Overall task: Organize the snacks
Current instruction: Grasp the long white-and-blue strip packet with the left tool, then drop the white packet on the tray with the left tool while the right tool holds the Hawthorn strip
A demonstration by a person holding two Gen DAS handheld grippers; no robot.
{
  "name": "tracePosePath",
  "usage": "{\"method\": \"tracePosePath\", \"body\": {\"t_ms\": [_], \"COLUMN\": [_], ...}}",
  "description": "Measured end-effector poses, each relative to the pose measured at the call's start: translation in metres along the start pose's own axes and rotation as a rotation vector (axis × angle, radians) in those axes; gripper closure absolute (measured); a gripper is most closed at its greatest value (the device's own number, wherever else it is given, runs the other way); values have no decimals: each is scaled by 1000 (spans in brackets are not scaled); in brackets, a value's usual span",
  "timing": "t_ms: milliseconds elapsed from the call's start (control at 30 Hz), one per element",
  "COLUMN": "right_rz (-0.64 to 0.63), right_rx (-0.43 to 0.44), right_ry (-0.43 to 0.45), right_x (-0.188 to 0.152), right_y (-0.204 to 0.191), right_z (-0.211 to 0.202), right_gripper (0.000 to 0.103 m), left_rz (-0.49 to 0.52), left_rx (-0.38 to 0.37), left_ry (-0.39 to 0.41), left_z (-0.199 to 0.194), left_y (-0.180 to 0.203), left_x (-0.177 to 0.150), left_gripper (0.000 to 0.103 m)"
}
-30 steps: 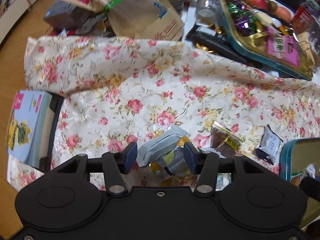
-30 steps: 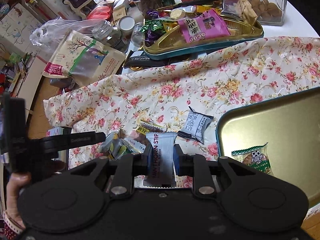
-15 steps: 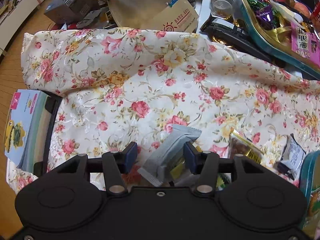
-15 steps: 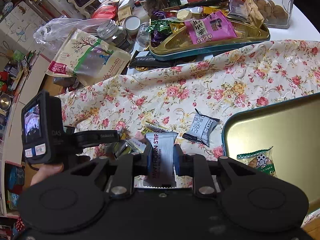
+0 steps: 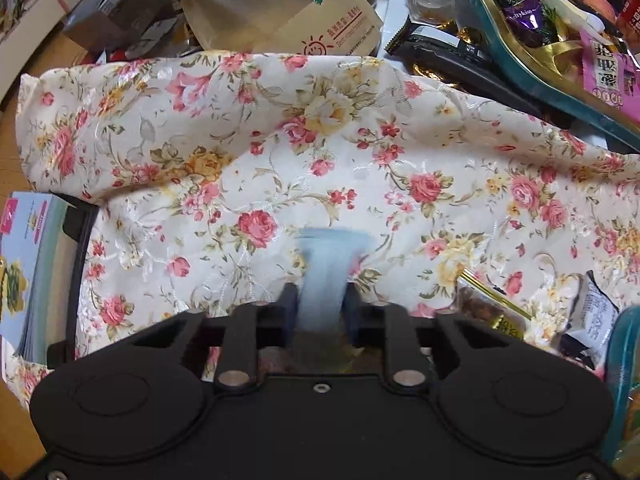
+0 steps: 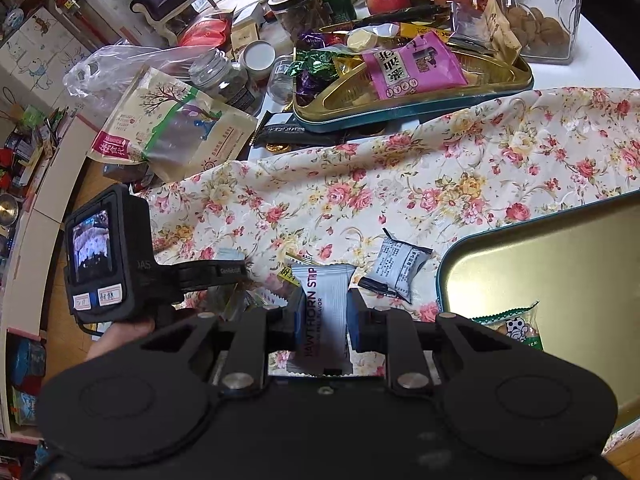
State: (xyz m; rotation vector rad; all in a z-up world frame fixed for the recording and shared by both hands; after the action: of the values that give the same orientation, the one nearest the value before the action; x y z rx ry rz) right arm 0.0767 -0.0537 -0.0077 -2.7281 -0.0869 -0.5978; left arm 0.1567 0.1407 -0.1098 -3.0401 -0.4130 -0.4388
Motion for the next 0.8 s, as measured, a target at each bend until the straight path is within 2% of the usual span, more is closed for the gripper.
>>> {"method": "tracePosePath", "body": {"t_ms": [133, 400, 633, 800], "right_rz": [-1, 29, 80, 98], "right_rx": [-9, -18, -64, -122], "right_ry": [12, 50, 78, 108], "right_x": [1, 6, 10, 10], "right_y": [0, 9, 30, 49], "right_z": [-3, -14, -23, -35], "right_gripper": [80, 80, 80, 80], "left_rz": [-58, -146, -36, 88], "left_rx": [19, -2, -42, -129], "left_ry": [1, 133, 193, 173], "left_z": [-9, -80, -122, -140], "left_y": [-10, -16, 23, 69], "left_x": [0, 17, 2, -23], "left_gripper": [76, 76, 76, 76]}}
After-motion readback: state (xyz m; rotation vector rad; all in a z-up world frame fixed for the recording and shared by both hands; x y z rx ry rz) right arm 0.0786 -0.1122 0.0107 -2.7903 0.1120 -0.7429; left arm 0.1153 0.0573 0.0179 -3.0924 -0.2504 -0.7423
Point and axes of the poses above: each gripper's, at about its wrist camera, not at the fingertips, and z roughly the way its jaws point, y to its right, x to its top, the point moved 4 cm from there along z, roughly the way its jaws point, and after that the axes turned 8 degrees about -z, right-handed, at the moved point
